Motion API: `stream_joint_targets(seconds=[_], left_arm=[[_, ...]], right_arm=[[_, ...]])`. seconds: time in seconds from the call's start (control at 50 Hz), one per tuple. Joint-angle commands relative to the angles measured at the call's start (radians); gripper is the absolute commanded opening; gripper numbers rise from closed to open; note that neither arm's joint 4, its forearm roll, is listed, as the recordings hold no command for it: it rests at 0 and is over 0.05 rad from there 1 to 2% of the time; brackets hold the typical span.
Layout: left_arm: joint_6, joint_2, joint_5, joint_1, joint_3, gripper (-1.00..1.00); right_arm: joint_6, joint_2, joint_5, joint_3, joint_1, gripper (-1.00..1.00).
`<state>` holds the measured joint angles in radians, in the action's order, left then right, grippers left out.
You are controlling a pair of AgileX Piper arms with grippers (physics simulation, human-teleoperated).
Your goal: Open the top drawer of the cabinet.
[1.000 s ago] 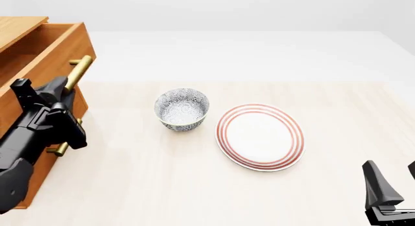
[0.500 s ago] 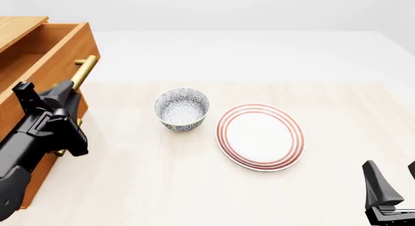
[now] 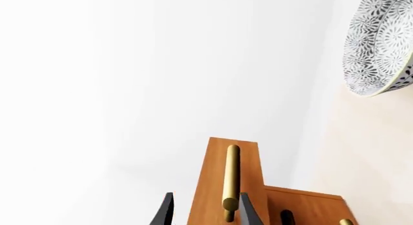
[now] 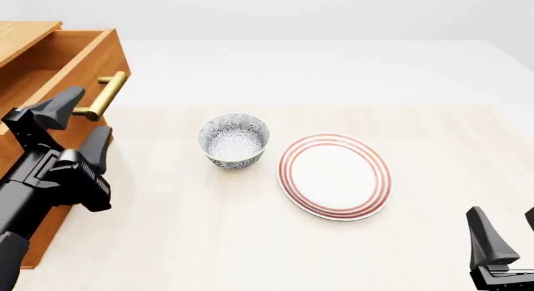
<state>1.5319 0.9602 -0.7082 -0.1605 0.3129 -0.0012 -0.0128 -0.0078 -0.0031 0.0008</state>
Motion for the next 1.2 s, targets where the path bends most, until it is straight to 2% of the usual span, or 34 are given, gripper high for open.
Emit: stream_joint_targets(seconds=[0.02, 0.06, 0.16, 0.22, 0.26, 0.32, 0.42, 0.66, 0.74, 0.8, 0.82, 0.88, 0.9, 1.02, 1.04, 1.12, 1.2], left_arm=[[0.007, -0.050, 0.012, -0.050, -0.017, 1.00], [0.016, -0.047, -0.001, -0.054, -0.025, 1.00], [-0.022, -0.075, 0.062, -0.087, -0.004, 1.00], [-0.028, -0.089, 0.063, -0.090, -0.011, 1.00], [-0.074, -0.124, 0.123, -0.091, 0.014, 1.00], [-0.089, -0.146, 0.156, -0.086, 0.026, 1.00], [-0.193, -0.228, 0.304, -0.072, 0.078, 1.00], [-0.396, -0.294, 0.590, -0.046, 0.199, 1.00], [-0.476, -0.306, 0.723, 0.017, 0.250, 1.00], [-0.535, -0.304, 0.804, 0.014, 0.308, 1.00], [-0.535, -0.304, 0.804, 0.014, 0.308, 1.00], [-0.586, -0.331, 0.886, 0.046, 0.343, 1.00], [-0.618, -0.315, 0.916, 0.032, 0.373, 1.00], [-0.667, -0.324, 1.018, 0.057, 0.429, 1.00], [-0.716, -0.305, 1.045, 0.038, 0.471, 1.00], [-0.789, -0.285, 1.136, 0.060, 0.547, 1.00], [-0.900, -0.205, 1.221, 0.034, 0.647, 1.00]], right_arm=[[0.000, 0.002, 0.002, 0.000, 0.000, 1.00], [0.000, 0.002, 0.002, 0.000, 0.000, 1.00], [0.000, 0.002, 0.002, 0.000, 0.000, 1.00], [0.000, 0.002, 0.002, 0.000, 0.000, 1.00], [0.000, 0.002, 0.002, 0.000, 0.000, 1.00], [0.000, 0.002, 0.002, 0.000, 0.000, 1.00], [0.000, 0.002, 0.002, 0.000, 0.000, 1.00], [0.000, 0.002, 0.002, 0.000, 0.000, 1.00], [0.001, 0.002, 0.002, 0.000, 0.000, 1.00], [0.000, 0.002, 0.002, 0.000, 0.000, 1.00], [0.000, 0.002, 0.002, 0.000, 0.000, 1.00], [0.000, 0.002, 0.002, 0.000, 0.000, 1.00], [0.000, 0.002, 0.002, 0.000, 0.000, 1.00], [0.000, 0.002, 0.002, 0.000, 0.000, 1.00], [0.000, 0.002, 0.002, 0.000, 0.000, 1.00], [0.000, 0.002, 0.002, 0.000, 0.000, 1.00], [0.000, 0.002, 0.002, 0.000, 0.000, 1.00]])
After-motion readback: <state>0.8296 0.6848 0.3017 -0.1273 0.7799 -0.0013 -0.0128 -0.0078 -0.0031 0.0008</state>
